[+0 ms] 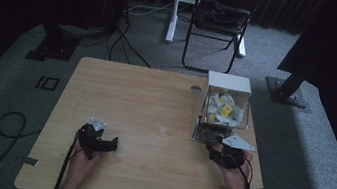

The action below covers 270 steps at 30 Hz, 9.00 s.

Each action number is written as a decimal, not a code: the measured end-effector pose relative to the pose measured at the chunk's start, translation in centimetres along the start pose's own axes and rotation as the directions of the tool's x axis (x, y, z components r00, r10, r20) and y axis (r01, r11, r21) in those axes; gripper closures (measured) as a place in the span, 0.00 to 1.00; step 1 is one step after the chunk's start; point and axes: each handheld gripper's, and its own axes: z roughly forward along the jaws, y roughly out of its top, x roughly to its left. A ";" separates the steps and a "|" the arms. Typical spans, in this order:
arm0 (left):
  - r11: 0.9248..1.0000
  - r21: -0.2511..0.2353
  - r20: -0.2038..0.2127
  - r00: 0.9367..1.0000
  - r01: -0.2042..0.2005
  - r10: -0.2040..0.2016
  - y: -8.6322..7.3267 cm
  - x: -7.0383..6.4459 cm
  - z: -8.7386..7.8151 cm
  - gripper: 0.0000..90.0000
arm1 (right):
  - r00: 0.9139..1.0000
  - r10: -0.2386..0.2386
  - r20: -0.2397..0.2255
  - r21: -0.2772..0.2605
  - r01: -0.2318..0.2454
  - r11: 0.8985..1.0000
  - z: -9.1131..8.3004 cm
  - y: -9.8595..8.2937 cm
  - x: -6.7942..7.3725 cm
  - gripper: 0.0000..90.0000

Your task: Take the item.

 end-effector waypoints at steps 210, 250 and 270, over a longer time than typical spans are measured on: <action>1.000 0.000 0.000 1.000 0.001 -0.001 0.0 0.0 0.0 0.04 | 0.987 -0.083 -0.139 -0.147 0.063 0.987 -1.9 6.8 5.7 0.91; 1.000 0.000 0.001 1.000 0.001 -0.001 0.0 0.0 0.0 0.04 | 0.986 -0.063 -0.153 -0.159 0.039 0.986 -0.2 8.5 6.6 0.91; 1.000 0.002 0.001 1.000 0.001 -0.001 0.0 0.0 0.0 0.04 | 0.986 -0.062 -0.155 -0.161 0.037 0.986 0.3 9.6 6.8 0.91</action>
